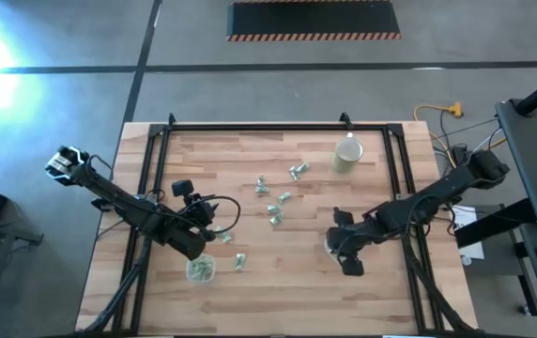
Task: Pick and place Stevia / Truvia into bins
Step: Put the stevia packet into the right transparent container
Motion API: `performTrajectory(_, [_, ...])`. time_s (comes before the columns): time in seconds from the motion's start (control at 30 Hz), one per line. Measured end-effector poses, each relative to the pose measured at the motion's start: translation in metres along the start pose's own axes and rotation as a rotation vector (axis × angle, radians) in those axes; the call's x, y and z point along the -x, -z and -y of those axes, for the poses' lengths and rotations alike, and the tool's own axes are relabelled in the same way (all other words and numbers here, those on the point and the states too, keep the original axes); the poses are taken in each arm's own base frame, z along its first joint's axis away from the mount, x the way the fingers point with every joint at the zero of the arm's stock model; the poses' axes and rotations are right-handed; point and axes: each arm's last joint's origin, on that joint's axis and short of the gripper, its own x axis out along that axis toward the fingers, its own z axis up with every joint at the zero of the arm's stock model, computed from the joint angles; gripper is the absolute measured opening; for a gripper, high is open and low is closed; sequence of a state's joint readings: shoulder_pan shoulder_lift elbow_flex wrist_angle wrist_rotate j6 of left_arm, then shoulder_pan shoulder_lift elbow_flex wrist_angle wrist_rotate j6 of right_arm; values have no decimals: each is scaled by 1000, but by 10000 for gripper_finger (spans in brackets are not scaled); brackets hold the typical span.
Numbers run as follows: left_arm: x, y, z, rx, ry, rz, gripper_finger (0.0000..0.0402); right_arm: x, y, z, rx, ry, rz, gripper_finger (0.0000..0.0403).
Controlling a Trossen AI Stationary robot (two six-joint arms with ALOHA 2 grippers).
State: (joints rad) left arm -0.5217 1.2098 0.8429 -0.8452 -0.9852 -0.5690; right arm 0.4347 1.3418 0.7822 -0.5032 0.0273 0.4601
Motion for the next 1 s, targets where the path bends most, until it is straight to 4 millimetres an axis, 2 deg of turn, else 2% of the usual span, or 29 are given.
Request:
performTrajectory(0.43, [0,0,0,5,2,3,111,0,12,9,-115,160,-75,13])
performTrajectory(1.0, [0,0,0,5,2,3,111,0,12,9,-112,161,-73,20])
